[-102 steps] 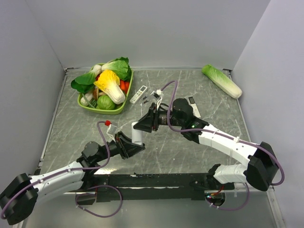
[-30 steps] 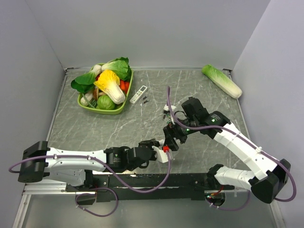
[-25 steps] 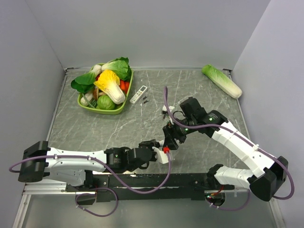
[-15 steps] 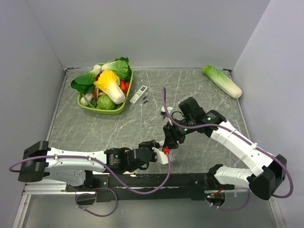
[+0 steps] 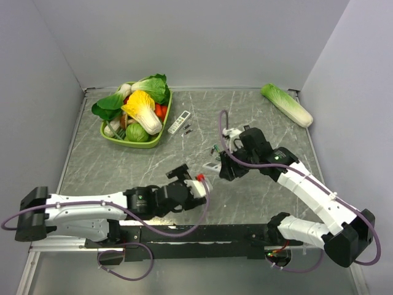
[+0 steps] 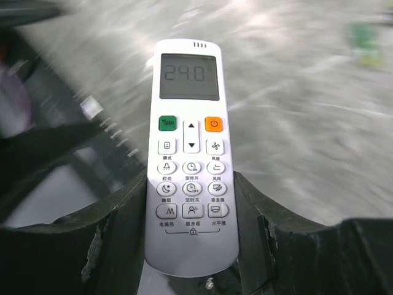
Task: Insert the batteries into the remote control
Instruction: Place the remote control at the center of the board.
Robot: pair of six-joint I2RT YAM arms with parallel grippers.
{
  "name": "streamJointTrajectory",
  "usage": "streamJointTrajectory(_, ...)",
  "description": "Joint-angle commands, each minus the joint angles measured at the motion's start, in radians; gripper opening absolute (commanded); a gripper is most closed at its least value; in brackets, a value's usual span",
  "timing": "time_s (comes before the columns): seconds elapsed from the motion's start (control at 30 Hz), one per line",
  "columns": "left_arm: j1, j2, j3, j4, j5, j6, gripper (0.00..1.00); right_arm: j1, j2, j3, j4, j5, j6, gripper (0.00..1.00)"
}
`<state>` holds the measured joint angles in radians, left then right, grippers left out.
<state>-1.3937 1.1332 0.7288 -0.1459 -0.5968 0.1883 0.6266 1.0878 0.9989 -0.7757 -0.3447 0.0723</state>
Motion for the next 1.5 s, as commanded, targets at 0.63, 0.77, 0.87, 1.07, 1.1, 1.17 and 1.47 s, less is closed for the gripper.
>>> streamJointTrajectory(0.63,0.93,-0.431,-0.023,-0.192,0.692,-0.734,0.97,-0.728,-0.025,-0.296,0.418,0.63,0.342,0.0)
streamJointTrajectory(0.77,1.056,-0.463,-0.022,-0.186,0.716,-0.71,0.97,-0.778,0.082,-0.309,0.428,0.633,0.34,0.0)
streamJointTrajectory(0.87,1.076,-0.518,-0.035,-0.182,0.626,-0.699,0.97,-0.788,0.162,-0.306,0.421,0.647,0.339,0.0)
streamJointTrajectory(1.07,1.078,-0.634,-0.048,-0.219,0.442,-0.65,0.97,-0.786,0.28,-0.298,0.4,0.647,0.33,0.07)
streamJointTrajectory(1.1,1.078,-0.647,-0.051,-0.221,0.427,-0.647,0.97,-0.788,0.293,-0.299,0.398,0.645,0.334,0.13)
streamJointTrajectory(1.17,1.078,-0.673,-0.057,-0.219,0.405,-0.642,0.97,-0.789,0.302,-0.299,0.397,0.638,0.342,0.34)
streamJointTrajectory(1.47,1.078,-0.685,-0.06,-0.221,0.4,-0.647,0.97,-0.792,0.204,-0.338,0.417,0.615,0.336,0.9)
